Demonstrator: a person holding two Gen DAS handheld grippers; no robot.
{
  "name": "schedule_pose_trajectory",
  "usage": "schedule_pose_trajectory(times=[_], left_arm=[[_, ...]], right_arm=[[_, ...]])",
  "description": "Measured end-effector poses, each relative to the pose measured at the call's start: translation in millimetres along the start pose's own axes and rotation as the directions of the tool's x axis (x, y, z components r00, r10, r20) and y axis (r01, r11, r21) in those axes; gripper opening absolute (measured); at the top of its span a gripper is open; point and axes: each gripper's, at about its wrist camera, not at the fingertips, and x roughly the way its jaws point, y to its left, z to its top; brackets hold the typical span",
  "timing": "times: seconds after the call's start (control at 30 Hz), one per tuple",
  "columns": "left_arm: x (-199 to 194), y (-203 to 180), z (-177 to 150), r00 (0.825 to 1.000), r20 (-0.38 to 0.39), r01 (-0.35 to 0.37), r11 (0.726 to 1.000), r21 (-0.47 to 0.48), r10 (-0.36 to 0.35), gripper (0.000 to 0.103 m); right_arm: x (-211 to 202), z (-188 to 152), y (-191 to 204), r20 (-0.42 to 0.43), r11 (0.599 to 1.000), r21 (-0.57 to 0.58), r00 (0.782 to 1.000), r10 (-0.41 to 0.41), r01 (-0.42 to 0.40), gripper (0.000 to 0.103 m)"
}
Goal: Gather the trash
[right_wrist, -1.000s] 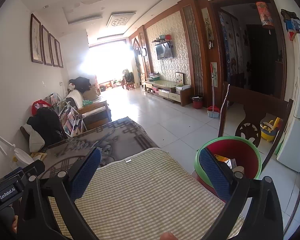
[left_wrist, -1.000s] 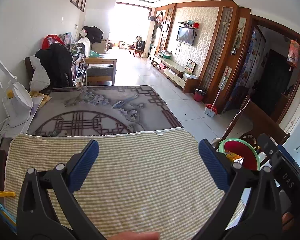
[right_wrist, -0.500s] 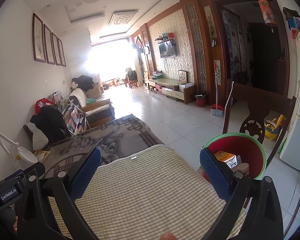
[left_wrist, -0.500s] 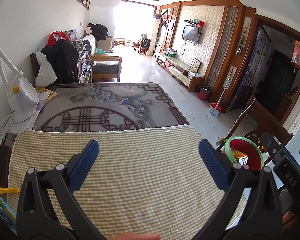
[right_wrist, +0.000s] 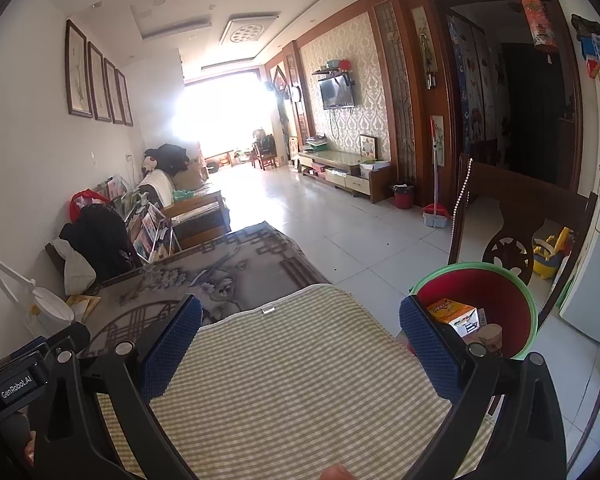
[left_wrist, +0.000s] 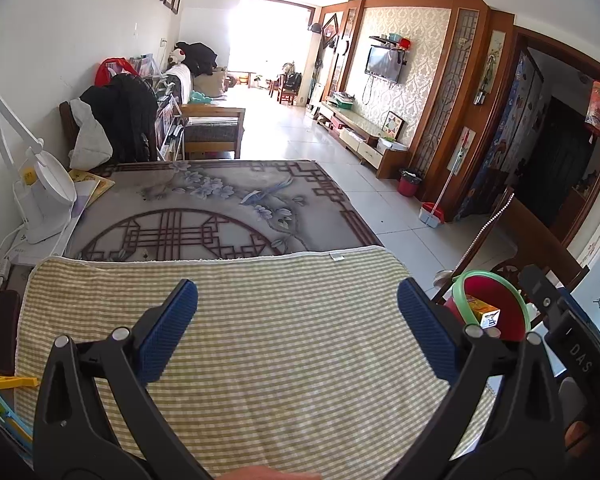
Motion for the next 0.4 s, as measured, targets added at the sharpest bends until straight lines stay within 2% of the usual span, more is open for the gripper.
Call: schedule_pose_trajectory(times=[0.17,0.23,0.33,0.4], left_arm=[[11,9,-1,0.999,-0.018,-0.031,0.999,-0.008,0.031,0.098],[18,17,-2,0.998,-0.027,-0.064,0.998,-0.023,0.064,0.098],[32,39,-6,0.991,-0.075,-0.115,0.991,-0.063,0.11,0.098],[39,55,-10,0.982,-0.109,-0.162,0.984,-0.079,0.153,0.098]], right_arm=[[17,-2,4,-0.036,1.0,-0.015,0.999,0.015,-0.016,0.096],[30,-5,8,-0.065,0.999,-0.028,0.998,0.026,-0.028,0.096],[65,-17,16,-0.146,0.994,-0.084,0.988,0.055,-0.068,0.096],[98,-35,22,-0.207,0.984,-0.162,0.978,0.034,-0.068,0.096]])
